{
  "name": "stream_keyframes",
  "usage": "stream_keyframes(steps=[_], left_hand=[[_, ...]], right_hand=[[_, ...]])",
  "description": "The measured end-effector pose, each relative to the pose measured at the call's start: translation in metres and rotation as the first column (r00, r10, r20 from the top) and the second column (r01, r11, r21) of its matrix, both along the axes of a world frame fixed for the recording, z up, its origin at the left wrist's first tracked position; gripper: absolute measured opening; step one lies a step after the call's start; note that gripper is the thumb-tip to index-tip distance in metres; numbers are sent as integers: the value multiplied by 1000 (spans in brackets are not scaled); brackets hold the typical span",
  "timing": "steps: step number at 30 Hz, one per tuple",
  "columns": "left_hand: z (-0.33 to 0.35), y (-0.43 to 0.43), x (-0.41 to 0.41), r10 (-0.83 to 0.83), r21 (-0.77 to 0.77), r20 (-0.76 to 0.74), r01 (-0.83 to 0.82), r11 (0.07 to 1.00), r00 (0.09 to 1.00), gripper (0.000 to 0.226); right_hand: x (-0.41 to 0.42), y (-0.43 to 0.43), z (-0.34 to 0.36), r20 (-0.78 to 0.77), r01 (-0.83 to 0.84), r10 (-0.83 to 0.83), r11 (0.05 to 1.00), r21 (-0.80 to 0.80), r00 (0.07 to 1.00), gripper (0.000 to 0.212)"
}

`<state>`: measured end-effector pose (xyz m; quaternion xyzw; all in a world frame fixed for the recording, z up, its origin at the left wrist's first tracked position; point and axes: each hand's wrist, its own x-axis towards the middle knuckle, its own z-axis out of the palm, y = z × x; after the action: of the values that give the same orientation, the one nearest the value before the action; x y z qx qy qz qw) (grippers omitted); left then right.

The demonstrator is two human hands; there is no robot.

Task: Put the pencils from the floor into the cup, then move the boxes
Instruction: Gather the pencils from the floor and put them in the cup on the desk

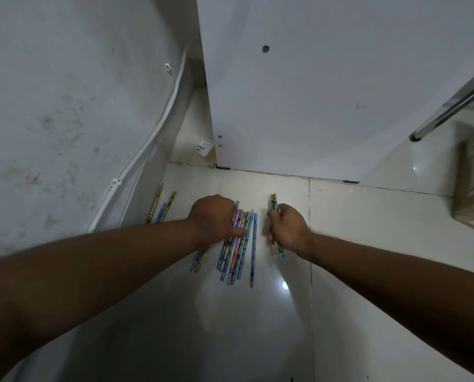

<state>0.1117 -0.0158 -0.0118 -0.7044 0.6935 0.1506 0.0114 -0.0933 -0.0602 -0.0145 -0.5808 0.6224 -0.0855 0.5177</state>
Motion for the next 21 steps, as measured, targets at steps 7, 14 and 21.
stream_keyframes(steps=[7, 14, 21], left_hand=[[-3, 6, -27, 151, 137, -189, -126, 983, 970, 46], [-5, 15, -62, 104, 131, -121, -88, 987, 987, 29], [-13, 25, -70, -149, 60, 245, 138, 989, 958, 22]], right_hand=[[-14, -2, -3, 123, 90, -102, 991, 102, 987, 23], [-19, 5, -5, 125, 121, -140, 981, 155, 982, 23], [-30, 10, -2, 62, 135, -148, 976, 169, 987, 30]])
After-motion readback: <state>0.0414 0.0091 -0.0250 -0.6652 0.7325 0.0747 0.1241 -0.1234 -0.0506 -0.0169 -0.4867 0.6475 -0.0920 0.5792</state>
